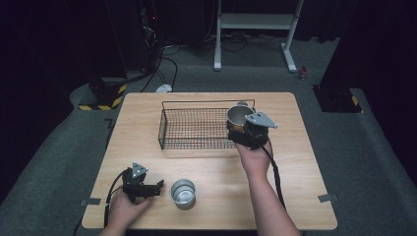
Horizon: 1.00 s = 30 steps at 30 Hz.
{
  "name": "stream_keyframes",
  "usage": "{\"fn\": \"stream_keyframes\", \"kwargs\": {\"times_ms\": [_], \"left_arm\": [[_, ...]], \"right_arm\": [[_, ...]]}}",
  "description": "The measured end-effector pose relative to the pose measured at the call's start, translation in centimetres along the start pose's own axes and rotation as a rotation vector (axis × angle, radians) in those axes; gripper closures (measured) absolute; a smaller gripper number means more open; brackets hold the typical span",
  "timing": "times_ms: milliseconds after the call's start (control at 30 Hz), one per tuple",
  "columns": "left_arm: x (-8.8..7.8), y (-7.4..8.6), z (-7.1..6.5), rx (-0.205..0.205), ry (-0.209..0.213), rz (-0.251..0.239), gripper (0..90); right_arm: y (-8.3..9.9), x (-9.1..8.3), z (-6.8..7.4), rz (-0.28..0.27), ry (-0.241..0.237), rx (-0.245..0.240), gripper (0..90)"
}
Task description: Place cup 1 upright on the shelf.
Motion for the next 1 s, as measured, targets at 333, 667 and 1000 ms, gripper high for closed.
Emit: {"fn": "stream_keyframes", "kwargs": {"times_ms": [333, 667, 1000], "left_arm": [[0.0, 0.0, 0.0, -0.004, 0.002, 0.000, 2.3], [0.0, 0.0, 0.0, -0.003, 0.002, 0.001, 2.3], [0.0, 0.0, 0.0, -0.004, 0.001, -0.001, 2.3]], "right_arm": [[-0.5, 2.3, -0.5, 0.009, 0.018, 0.001, 14.0], [-1.2, 4.0, -1.0, 0.033, 0.043, -0.004, 13.9], [-2.0, 5.4, -1.6, 0.047, 0.062, 0.004, 13.9]]}}
Point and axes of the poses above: each handheld gripper's, and its own axes: x roughly forward along the jaws, y roughly out of its underside, z roughly to its left, the point moved 4 cm from there along x, roughly forward along the jaws
